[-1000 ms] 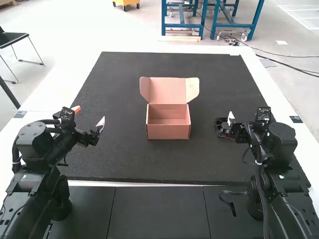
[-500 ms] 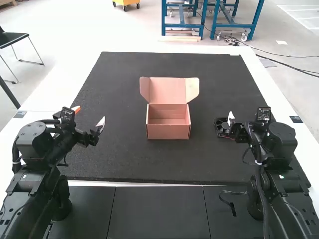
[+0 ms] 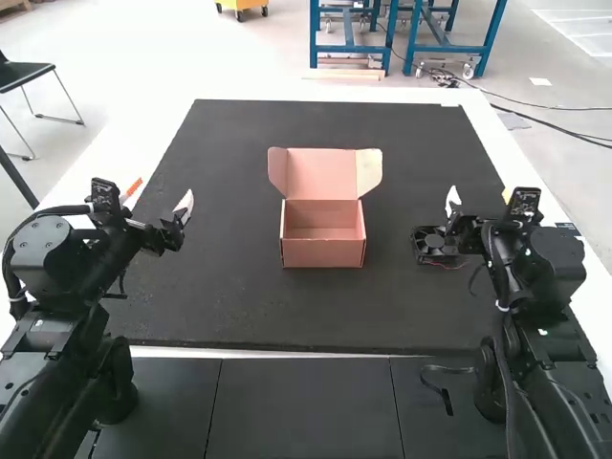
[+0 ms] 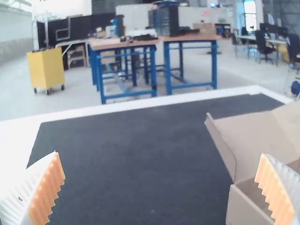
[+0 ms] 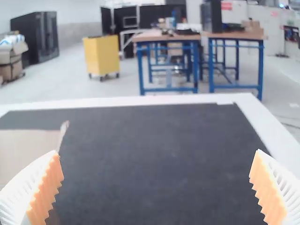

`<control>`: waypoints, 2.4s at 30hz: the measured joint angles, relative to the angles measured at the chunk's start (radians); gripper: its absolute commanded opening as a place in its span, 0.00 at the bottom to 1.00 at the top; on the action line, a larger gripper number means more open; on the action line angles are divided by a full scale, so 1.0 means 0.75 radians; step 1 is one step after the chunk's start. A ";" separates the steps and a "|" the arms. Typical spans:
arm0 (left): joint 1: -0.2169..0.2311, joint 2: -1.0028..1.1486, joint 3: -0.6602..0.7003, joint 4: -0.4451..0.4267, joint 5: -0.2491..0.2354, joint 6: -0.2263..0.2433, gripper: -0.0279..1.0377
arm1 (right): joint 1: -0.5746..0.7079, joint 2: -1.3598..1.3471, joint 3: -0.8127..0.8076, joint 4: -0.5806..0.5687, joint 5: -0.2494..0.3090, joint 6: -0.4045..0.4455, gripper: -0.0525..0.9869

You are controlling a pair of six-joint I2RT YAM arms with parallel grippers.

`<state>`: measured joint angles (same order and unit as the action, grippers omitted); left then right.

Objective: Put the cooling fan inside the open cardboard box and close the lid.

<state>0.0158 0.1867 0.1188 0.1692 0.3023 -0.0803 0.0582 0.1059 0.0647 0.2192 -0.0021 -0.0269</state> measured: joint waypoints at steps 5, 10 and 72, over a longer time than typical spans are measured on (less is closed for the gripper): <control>0.000 0.431 0.299 -0.095 -0.040 -0.031 0.93 | -0.001 0.345 0.284 -0.048 0.009 0.027 0.92; 0.000 0.746 0.559 -0.203 -0.062 -0.112 0.93 | -0.002 0.680 0.622 -0.292 0.021 0.084 0.93; -0.602 0.879 0.955 -0.963 -0.379 0.167 0.93 | -0.301 2.153 1.407 -1.152 -0.051 -0.254 0.92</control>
<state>-0.4358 0.8459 0.8352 -0.5529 0.0177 0.0448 -0.1673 1.7206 1.1202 -0.6449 -0.0402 -0.2176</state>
